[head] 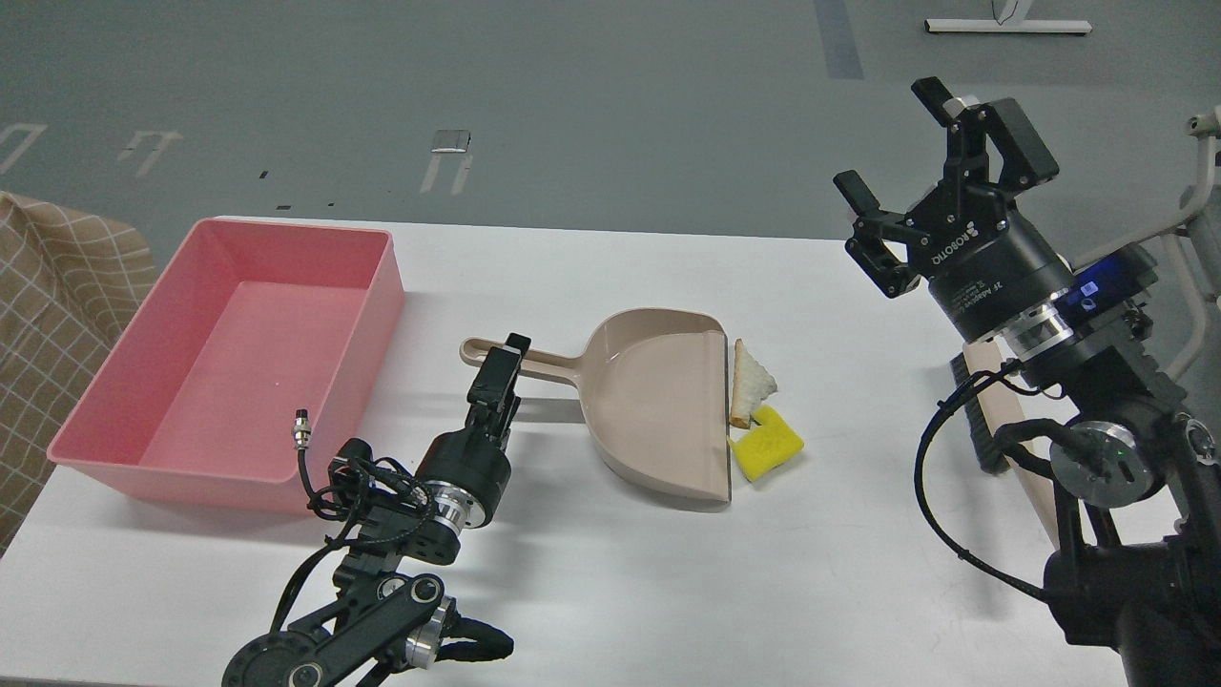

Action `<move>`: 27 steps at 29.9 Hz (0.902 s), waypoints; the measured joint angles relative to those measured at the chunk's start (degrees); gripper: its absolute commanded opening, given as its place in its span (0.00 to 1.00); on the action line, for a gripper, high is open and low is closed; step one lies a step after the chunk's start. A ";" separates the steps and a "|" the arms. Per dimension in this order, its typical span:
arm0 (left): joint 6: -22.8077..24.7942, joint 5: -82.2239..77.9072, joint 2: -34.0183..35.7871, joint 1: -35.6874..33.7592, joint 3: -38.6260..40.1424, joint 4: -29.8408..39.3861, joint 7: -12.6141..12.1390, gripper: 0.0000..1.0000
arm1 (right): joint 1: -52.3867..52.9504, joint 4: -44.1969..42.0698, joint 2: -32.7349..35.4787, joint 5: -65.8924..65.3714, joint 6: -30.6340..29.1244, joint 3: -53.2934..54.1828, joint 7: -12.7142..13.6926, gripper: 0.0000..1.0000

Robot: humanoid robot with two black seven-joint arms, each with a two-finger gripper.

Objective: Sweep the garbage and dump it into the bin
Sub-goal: 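Close the left gripper on the dustpan handle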

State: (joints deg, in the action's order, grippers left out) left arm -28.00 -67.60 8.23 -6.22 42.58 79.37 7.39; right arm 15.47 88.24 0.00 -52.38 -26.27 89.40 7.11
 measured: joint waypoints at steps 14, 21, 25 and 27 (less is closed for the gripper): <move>0.01 -0.01 -0.98 -3.54 -4.75 -4.67 0.17 0.98 | 0.00 0.09 0.00 0.00 0.08 0.41 0.00 1.00; 0.01 0.09 -1.33 -5.16 -4.96 -7.03 0.17 0.98 | 0.00 0.20 0.00 0.02 0.12 0.50 0.00 1.00; 0.01 0.22 -1.05 -5.85 -4.93 -7.79 0.17 0.98 | 0.00 0.21 0.00 0.02 0.11 0.51 0.00 1.00; 0.01 0.33 -0.69 -6.03 -4.89 -7.96 0.16 0.98 | 0.00 0.21 0.00 0.03 0.09 0.51 0.00 1.00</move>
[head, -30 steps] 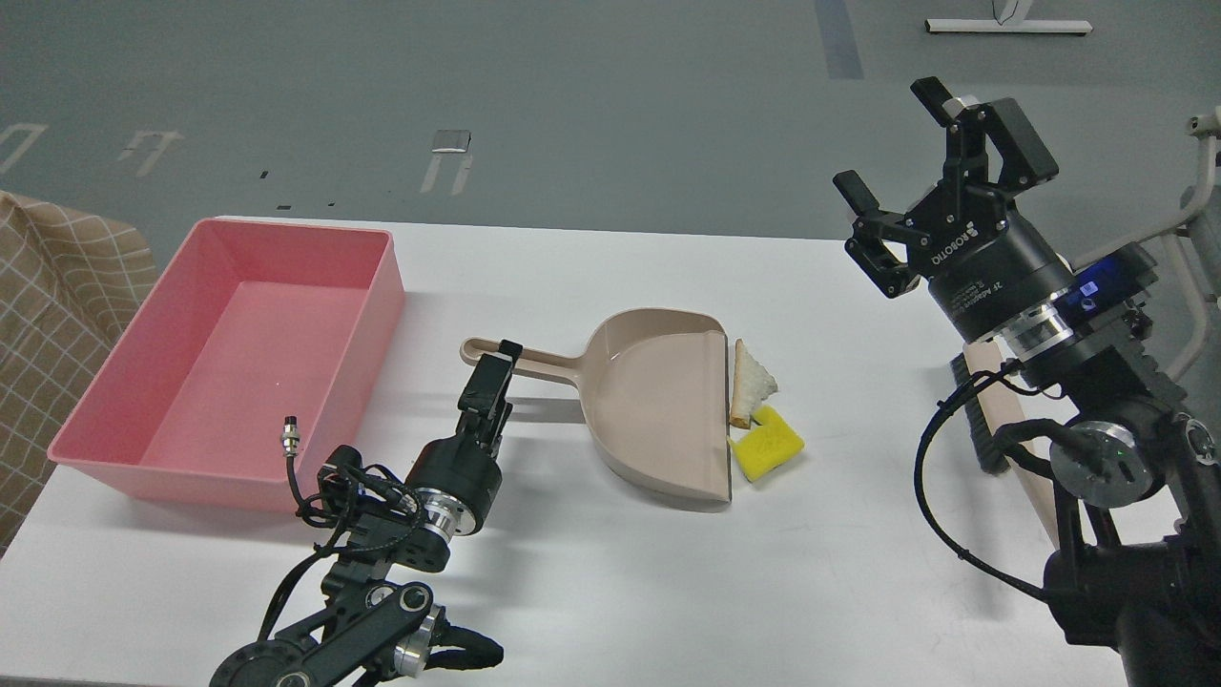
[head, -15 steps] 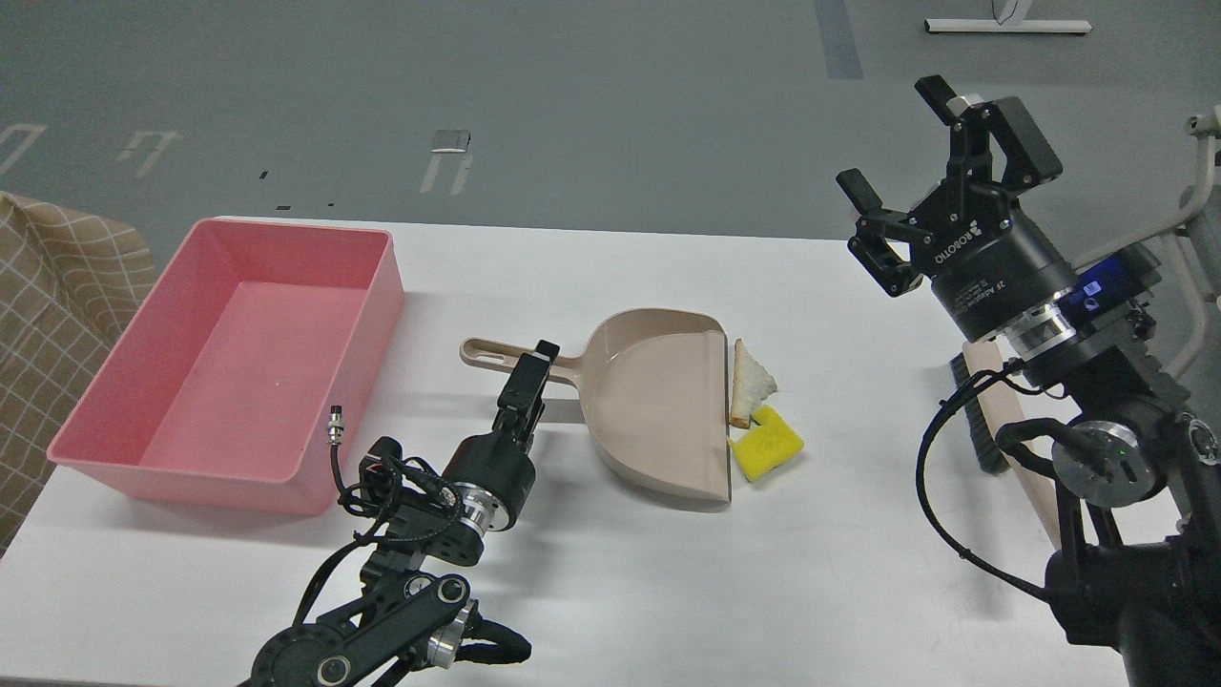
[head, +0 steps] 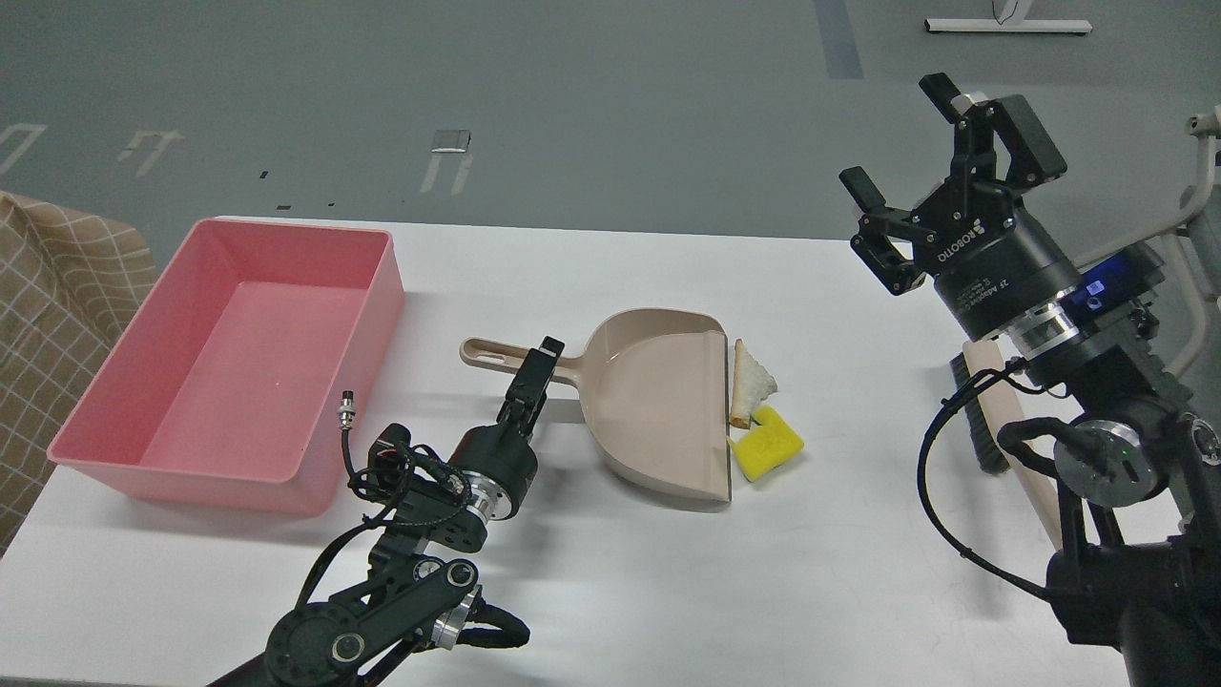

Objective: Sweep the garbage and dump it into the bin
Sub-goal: 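Close the left gripper on the dustpan handle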

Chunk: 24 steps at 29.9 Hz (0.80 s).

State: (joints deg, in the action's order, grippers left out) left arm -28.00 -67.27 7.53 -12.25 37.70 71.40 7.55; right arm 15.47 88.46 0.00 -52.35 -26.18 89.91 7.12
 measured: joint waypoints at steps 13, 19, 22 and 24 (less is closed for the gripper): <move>0.00 0.26 -0.41 -1.58 0.04 -2.31 0.58 0.91 | 0.00 -0.20 0.00 0.00 -0.01 0.00 0.00 1.00; 0.00 0.31 -1.46 -3.60 0.02 -5.15 1.72 0.81 | -0.02 -0.05 0.00 -0.01 -0.01 0.00 0.00 1.00; 0.00 0.64 -1.97 -4.49 0.01 -6.51 2.93 0.80 | -0.05 -0.04 0.00 -0.01 -0.01 0.00 0.00 1.00; 0.00 0.70 -2.40 -4.85 -0.03 -7.24 3.21 0.71 | -0.07 -0.04 0.00 -0.01 -0.01 0.00 0.00 1.00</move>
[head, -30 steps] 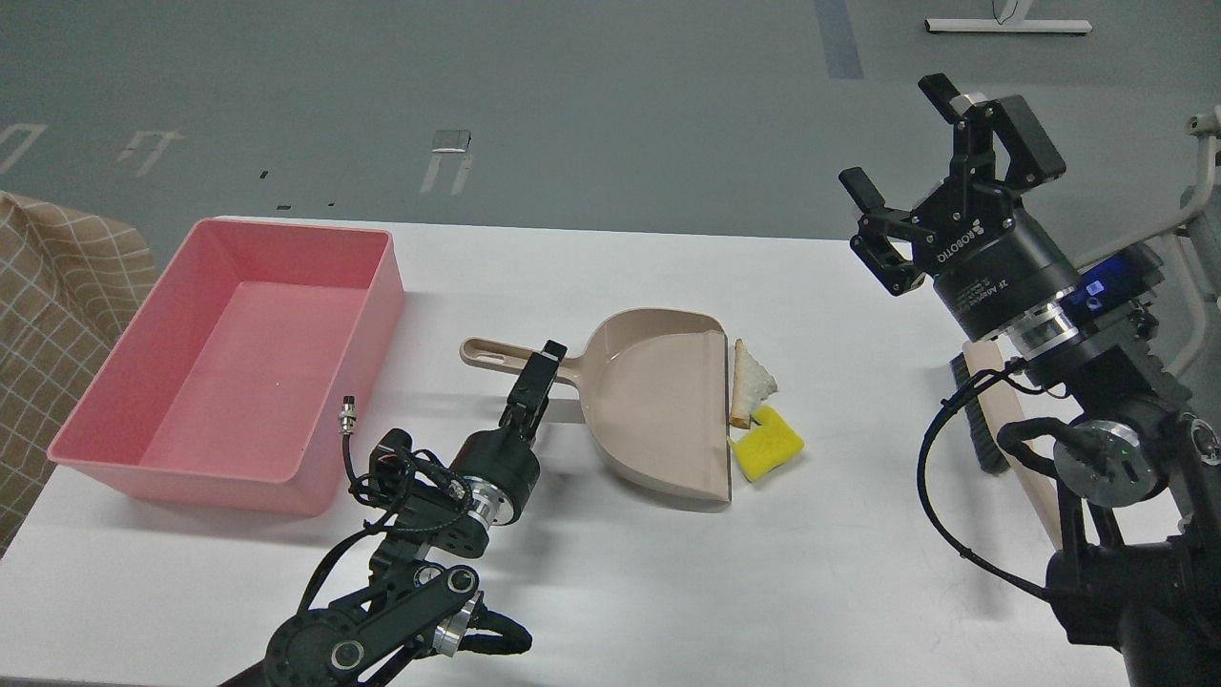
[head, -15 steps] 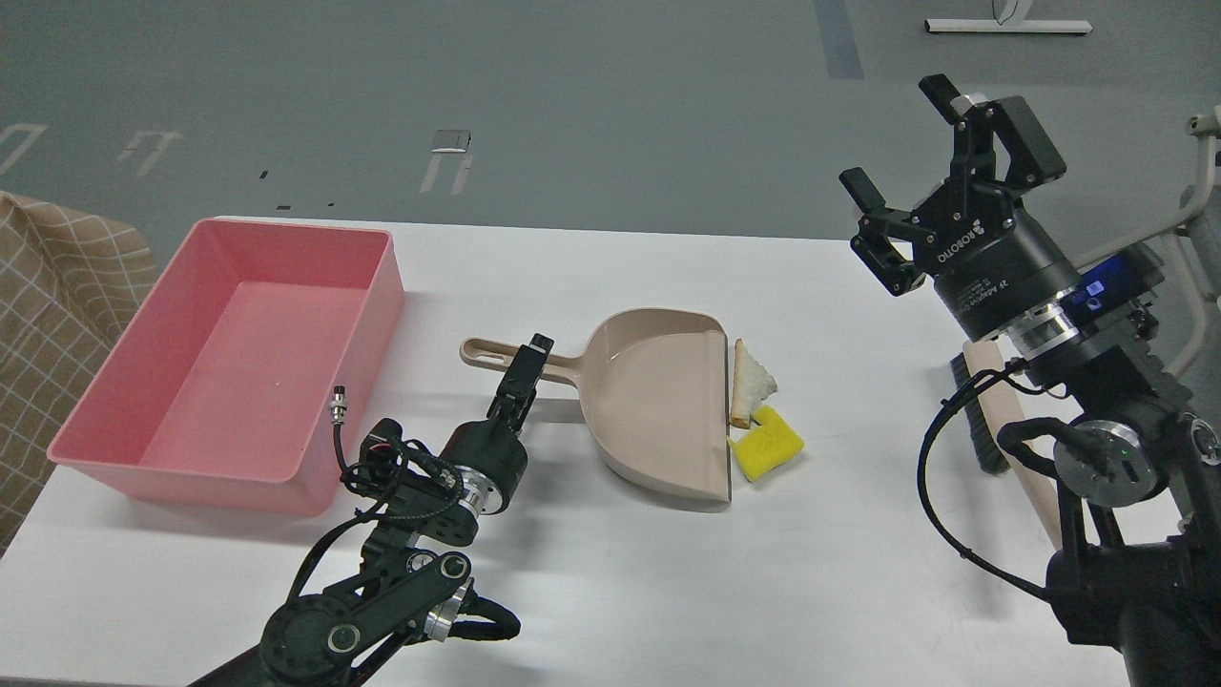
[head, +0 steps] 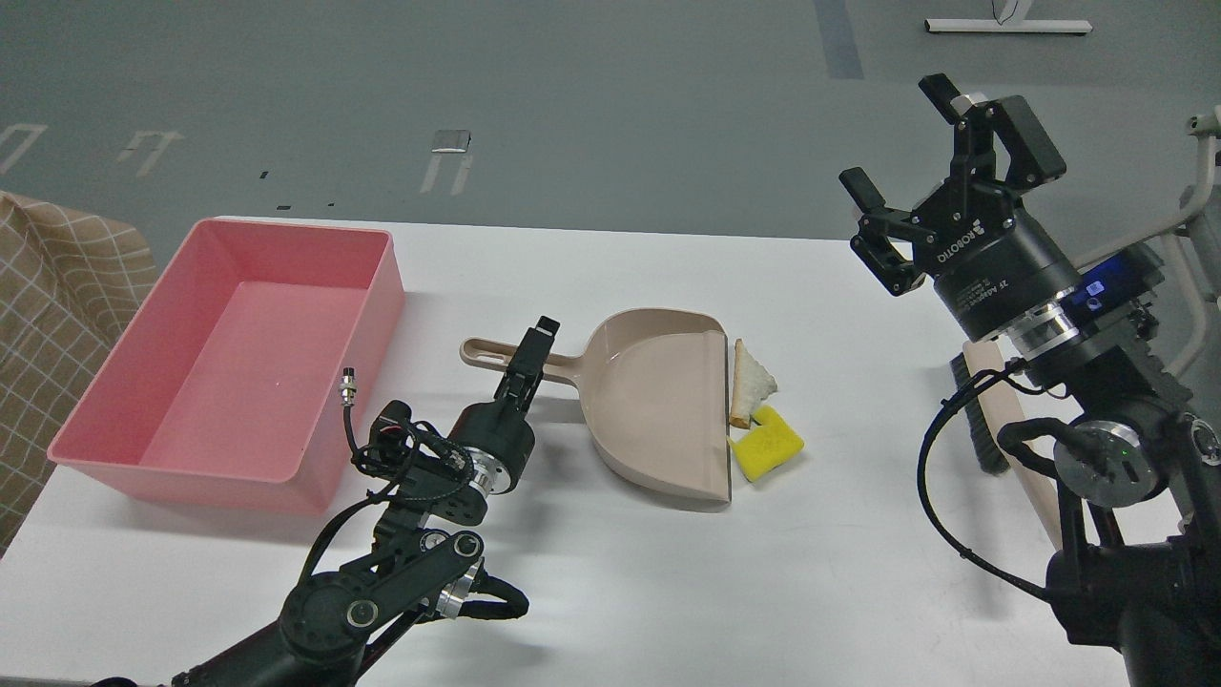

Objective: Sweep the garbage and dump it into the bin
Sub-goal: 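Close the left gripper on the dustpan handle, then move the right gripper down to the beige brush handle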

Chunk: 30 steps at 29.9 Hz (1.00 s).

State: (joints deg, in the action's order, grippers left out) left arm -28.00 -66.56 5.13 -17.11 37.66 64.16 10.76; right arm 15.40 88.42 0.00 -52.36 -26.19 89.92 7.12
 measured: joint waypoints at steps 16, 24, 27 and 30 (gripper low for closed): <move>0.00 -0.15 0.59 -0.14 -2.52 -1.06 2.47 0.32 | -0.01 -0.31 0.36 -0.39 0.27 0.09 0.00 1.00; 0.00 -0.22 0.74 0.09 -2.62 -1.06 2.51 0.32 | -0.67 0.25 3.83 -0.30 -1.39 1.12 0.00 1.00; 0.00 -0.24 0.69 0.23 -2.62 -1.06 2.62 0.32 | -1.23 0.41 5.90 -0.30 -1.76 2.08 -0.36 1.00; 0.00 -0.25 0.52 0.43 -2.60 -1.06 2.89 0.32 | -2.16 0.49 10.36 -1.15 -1.81 2.34 -0.71 1.00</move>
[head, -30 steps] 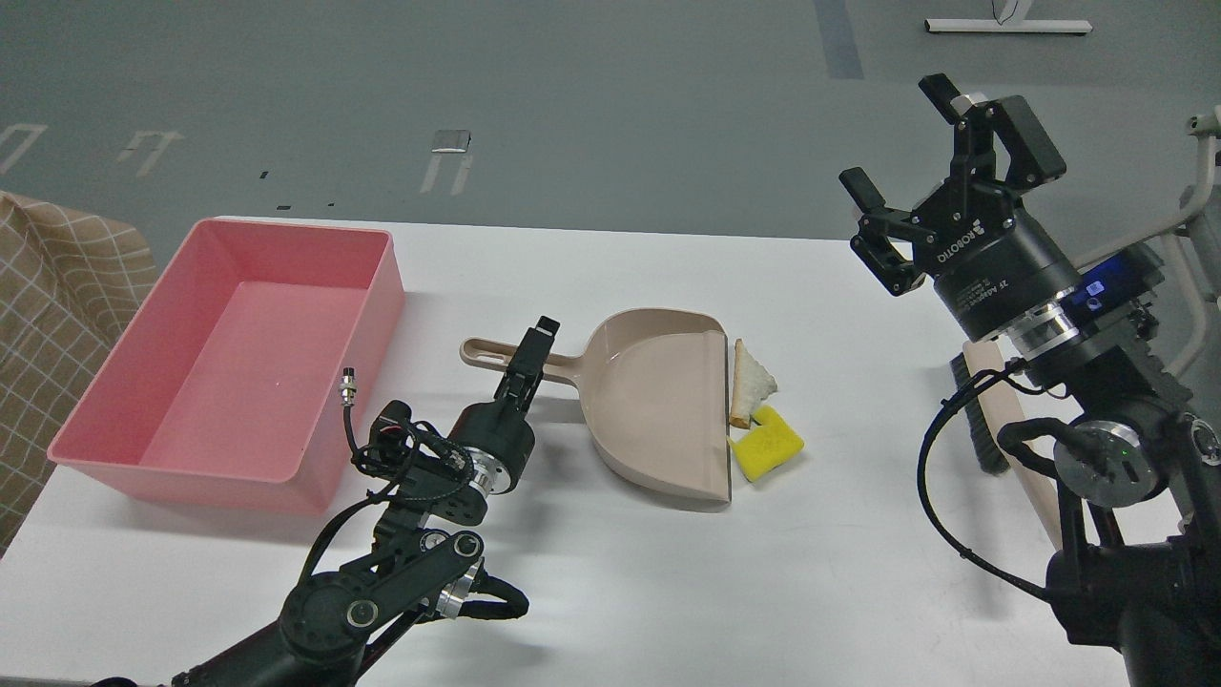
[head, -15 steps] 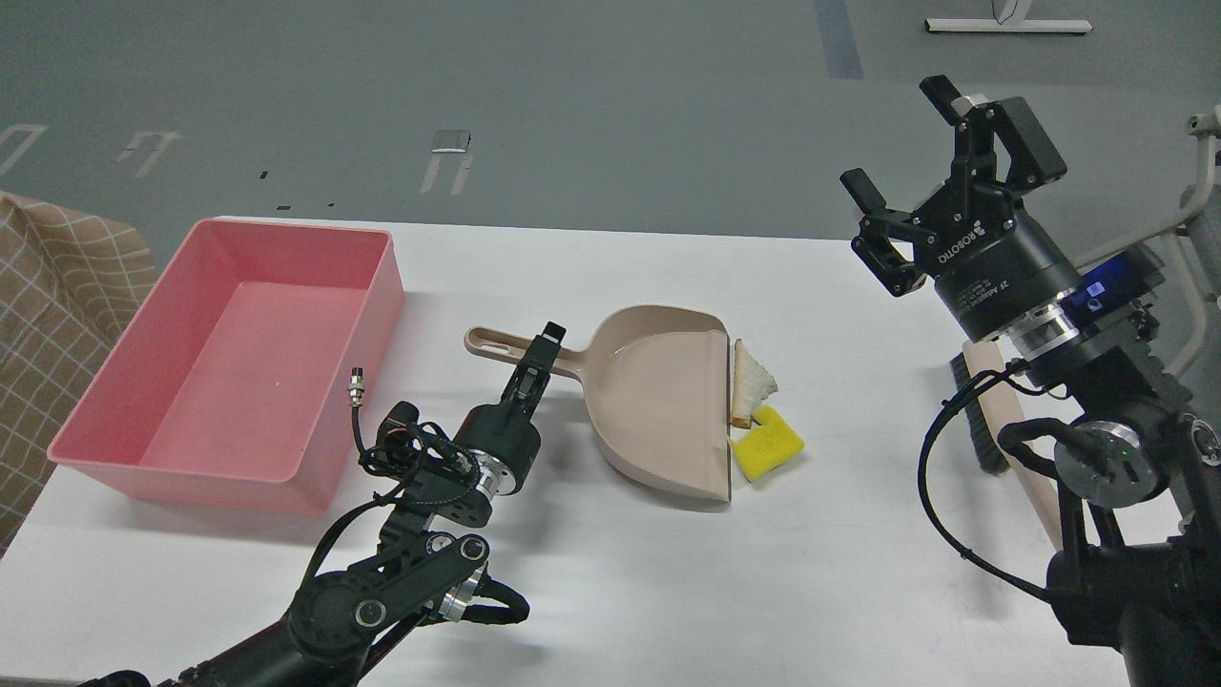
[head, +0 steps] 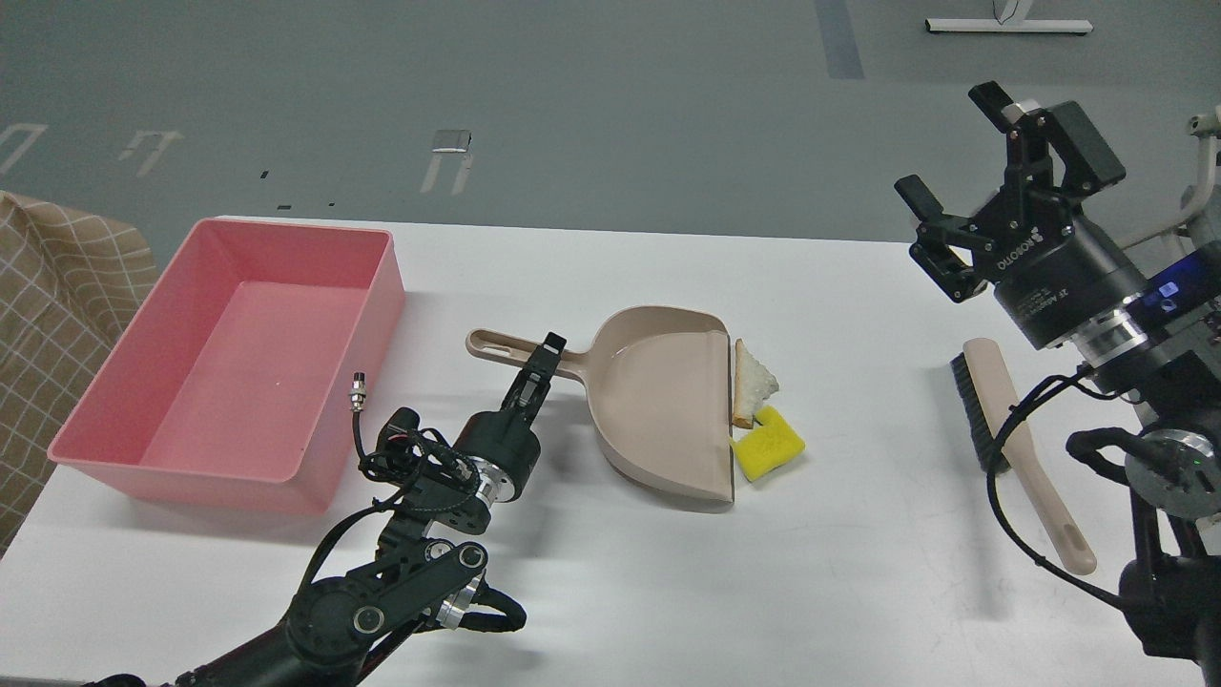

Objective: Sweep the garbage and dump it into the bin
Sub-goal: 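Move the right gripper down to the beige brush handle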

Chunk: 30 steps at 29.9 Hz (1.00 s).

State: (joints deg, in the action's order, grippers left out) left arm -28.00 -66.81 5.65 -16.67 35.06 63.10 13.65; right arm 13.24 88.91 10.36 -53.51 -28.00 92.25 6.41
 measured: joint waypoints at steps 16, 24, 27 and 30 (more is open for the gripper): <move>0.00 -0.08 -0.73 0.11 0.02 0.45 0.67 0.33 | -8.85 4.96 16.92 -16.00 0.28 6.86 -13.13 1.00; 0.00 -0.08 -0.82 0.15 0.02 0.69 0.73 0.32 | -12.87 7.27 16.30 -15.87 0.06 13.01 -28.53 1.00; 0.00 -0.08 -0.79 0.15 0.02 0.70 0.73 0.32 | -14.11 7.26 16.21 -15.85 0.00 13.09 -28.77 0.99; -0.01 -0.11 -0.72 0.15 0.02 0.71 0.73 0.32 | -15.88 7.34 16.19 -15.82 0.00 13.09 -28.28 0.98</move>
State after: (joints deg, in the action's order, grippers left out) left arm -28.00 -66.92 4.92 -16.52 35.08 63.81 14.38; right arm -2.64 96.25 26.56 -69.33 -28.00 105.35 -21.88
